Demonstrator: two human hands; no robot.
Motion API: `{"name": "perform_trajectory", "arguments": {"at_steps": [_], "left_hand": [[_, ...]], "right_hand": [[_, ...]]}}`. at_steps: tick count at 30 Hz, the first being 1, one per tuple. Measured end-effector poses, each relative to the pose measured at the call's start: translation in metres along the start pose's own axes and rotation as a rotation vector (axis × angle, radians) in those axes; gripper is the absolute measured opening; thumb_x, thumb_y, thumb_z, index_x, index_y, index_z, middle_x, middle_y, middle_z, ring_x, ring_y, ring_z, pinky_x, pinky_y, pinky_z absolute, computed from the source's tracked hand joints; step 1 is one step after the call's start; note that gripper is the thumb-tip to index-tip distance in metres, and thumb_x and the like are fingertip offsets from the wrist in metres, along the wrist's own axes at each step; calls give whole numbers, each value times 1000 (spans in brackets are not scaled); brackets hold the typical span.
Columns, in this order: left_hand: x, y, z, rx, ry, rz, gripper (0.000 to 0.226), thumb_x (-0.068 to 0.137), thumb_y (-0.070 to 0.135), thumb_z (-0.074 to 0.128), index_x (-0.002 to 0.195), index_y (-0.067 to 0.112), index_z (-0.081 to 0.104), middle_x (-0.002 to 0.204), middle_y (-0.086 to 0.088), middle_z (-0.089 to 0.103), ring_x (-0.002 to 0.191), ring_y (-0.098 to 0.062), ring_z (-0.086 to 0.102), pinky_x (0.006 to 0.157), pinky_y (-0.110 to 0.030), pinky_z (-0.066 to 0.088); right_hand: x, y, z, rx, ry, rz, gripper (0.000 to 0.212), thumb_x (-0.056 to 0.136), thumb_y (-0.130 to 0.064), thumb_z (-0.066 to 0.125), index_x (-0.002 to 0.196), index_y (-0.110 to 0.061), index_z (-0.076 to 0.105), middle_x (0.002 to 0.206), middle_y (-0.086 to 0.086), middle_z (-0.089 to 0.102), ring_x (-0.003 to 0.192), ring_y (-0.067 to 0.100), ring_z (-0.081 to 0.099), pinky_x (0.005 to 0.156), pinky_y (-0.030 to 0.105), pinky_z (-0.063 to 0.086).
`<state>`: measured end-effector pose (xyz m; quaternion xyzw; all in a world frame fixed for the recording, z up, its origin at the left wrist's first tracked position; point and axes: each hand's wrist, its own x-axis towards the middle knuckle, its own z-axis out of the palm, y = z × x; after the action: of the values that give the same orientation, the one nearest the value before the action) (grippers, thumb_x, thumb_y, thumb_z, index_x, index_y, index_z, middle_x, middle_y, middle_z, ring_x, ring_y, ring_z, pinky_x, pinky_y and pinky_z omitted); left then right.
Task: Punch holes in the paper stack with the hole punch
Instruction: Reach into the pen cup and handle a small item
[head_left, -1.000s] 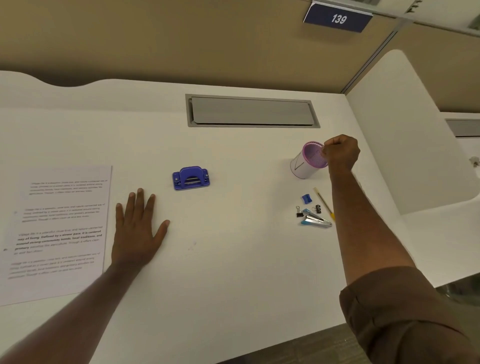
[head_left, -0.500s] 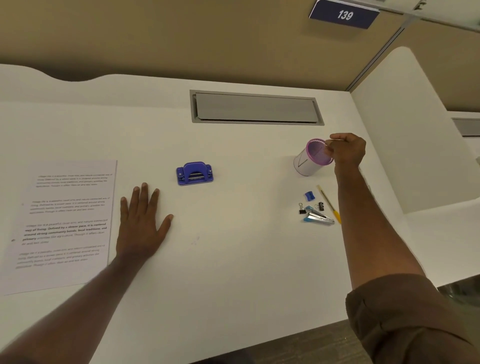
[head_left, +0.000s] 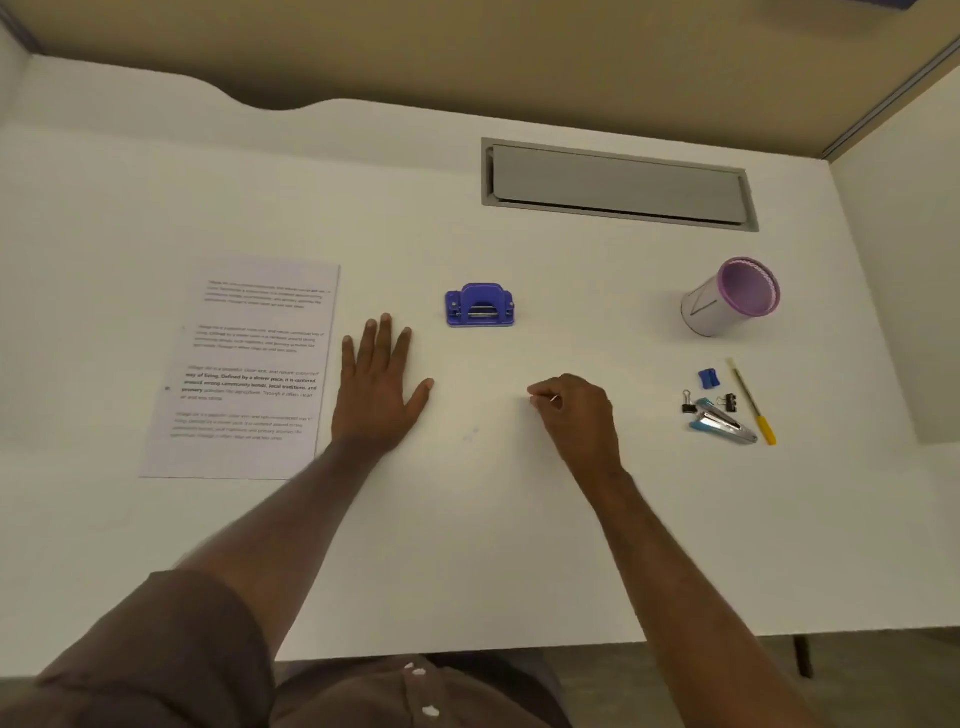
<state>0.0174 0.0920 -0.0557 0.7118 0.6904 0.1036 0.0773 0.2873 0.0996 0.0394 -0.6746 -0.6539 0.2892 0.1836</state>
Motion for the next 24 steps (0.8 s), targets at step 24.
{"name": "perform_trajectory", "arguments": {"at_steps": [24], "left_hand": [[2, 3, -2, -11, 14, -4, 75, 101, 57, 31, 161, 14, 22, 171, -15, 10, 159, -32, 8, 127, -57, 9]], "right_hand": [[-42, -21, 55, -279, -66, -292, 13, 92, -2, 63, 94, -11, 72, 89, 4, 65, 85, 27, 62, 66, 42, 56]]}}
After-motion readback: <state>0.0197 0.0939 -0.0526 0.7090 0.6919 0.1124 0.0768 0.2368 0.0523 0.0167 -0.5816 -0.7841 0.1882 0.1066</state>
